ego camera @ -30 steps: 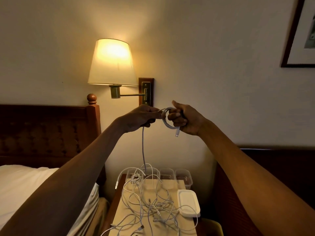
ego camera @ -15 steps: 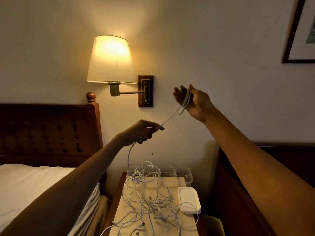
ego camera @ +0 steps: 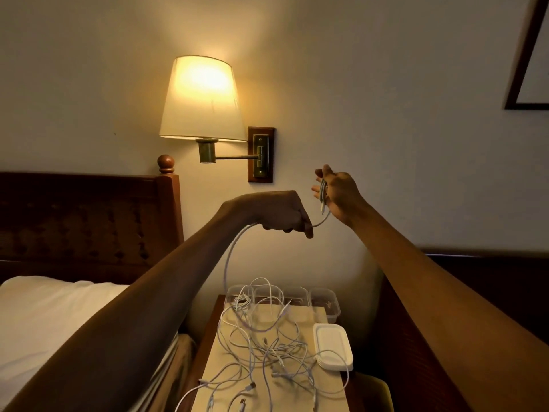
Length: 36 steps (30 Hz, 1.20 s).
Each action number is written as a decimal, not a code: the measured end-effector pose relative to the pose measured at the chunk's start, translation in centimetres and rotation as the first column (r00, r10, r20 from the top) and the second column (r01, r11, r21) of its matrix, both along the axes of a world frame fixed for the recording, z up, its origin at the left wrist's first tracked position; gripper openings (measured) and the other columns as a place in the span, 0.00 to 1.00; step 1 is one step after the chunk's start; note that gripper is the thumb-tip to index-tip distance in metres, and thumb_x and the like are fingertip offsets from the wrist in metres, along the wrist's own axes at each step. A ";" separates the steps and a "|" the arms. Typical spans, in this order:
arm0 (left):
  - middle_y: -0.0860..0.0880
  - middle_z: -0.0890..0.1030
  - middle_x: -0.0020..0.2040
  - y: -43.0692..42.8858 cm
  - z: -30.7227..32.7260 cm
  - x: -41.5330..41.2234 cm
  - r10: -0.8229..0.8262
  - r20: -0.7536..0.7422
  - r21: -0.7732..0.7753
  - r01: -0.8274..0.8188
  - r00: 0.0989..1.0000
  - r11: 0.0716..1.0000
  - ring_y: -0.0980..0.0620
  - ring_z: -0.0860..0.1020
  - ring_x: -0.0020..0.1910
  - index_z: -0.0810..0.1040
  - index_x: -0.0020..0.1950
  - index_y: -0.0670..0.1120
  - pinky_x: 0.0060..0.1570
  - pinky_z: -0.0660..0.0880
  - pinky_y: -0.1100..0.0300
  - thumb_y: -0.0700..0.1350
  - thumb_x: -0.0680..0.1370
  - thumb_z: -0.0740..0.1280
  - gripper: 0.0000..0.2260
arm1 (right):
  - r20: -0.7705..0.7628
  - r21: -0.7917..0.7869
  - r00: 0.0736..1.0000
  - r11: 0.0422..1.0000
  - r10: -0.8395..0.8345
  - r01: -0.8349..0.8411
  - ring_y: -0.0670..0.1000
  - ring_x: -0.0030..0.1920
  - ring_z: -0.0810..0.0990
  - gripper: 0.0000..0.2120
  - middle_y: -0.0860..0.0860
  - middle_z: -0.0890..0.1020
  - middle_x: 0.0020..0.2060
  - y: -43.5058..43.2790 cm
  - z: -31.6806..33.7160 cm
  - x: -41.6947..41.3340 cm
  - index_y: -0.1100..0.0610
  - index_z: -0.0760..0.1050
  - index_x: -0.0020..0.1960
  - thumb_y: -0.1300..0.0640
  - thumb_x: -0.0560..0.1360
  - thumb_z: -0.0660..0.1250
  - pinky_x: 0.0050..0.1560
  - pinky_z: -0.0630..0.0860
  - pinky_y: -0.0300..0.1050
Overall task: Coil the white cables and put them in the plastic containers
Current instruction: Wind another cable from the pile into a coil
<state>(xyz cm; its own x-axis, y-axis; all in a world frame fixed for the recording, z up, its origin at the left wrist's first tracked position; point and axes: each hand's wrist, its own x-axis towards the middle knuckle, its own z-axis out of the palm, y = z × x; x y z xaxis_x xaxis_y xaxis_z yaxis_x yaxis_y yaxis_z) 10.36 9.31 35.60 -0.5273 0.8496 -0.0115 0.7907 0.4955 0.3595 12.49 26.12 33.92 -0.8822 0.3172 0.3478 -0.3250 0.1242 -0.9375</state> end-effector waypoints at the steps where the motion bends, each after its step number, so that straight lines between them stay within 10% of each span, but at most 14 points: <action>1: 0.45 0.80 0.39 0.0 0.1 -0.1 0.036 -0.018 -0.022 -0.036 0.999 0.999 0.51 0.67 0.30 0.84 0.56 0.47 0.30 0.64 0.61 0.43 0.81 0.63 0.10 | 0.014 -0.008 1.000 1.000 0.003 -0.003 0.70 0.69 0.67 0.15 0.72 0.65 0.69 0.2 -0.1 0.0 0.61 0.71 0.56 0.52 0.84 0.52 0.69 0.67 0.59; 9: 0.49 0.75 0.34 -1.8 2.7 -0.7 0.103 -0.126 -0.132 -0.120 0.987 0.984 0.55 0.66 0.27 0.83 0.57 0.44 0.26 0.62 0.64 0.45 0.80 0.66 0.10 | 0.198 -0.094 0.969 0.987 0.146 -0.129 0.66 0.67 0.72 0.16 0.66 0.66 0.72 0.6 -0.9 1.1 0.63 0.67 0.61 0.51 0.84 0.50 0.63 0.72 0.57; 19: 0.52 0.82 0.38 -1.7 3.2 -2.9 0.151 -0.411 0.485 0.075 0.899 0.871 0.57 0.79 0.34 0.85 0.45 0.45 0.35 0.73 0.70 0.50 0.73 0.74 0.09 | 0.298 -0.266 0.822 0.869 0.485 -0.417 0.52 0.37 0.83 0.23 0.59 0.82 0.44 -1.0 -1.6 3.2 0.64 0.75 0.50 0.48 0.84 0.48 0.38 0.80 0.39; 28: 0.48 0.79 0.41 -1.2 -0.3 -3.4 0.112 -0.051 0.525 -0.069 0.992 0.848 0.52 0.75 0.35 0.80 0.53 0.47 0.32 0.71 0.62 0.38 0.81 0.63 0.07 | -0.016 -0.557 0.697 0.573 0.717 -0.602 0.44 0.18 0.63 0.23 0.50 0.70 0.26 0.3 -0.3 2.8 0.59 0.72 0.37 0.49 0.84 0.50 0.19 0.65 0.34; 36: 0.44 0.74 0.37 -0.4 -3.7 -2.2 0.123 0.217 0.412 -0.205 0.968 0.888 0.53 0.67 0.28 0.76 0.64 0.49 0.26 0.66 0.61 0.40 0.84 0.58 0.12 | -0.176 -0.572 0.875 0.677 0.452 -0.464 0.45 0.25 0.71 0.20 0.52 0.75 0.31 0.7 0.4 2.8 0.58 0.71 0.39 0.50 0.84 0.52 0.28 0.71 0.35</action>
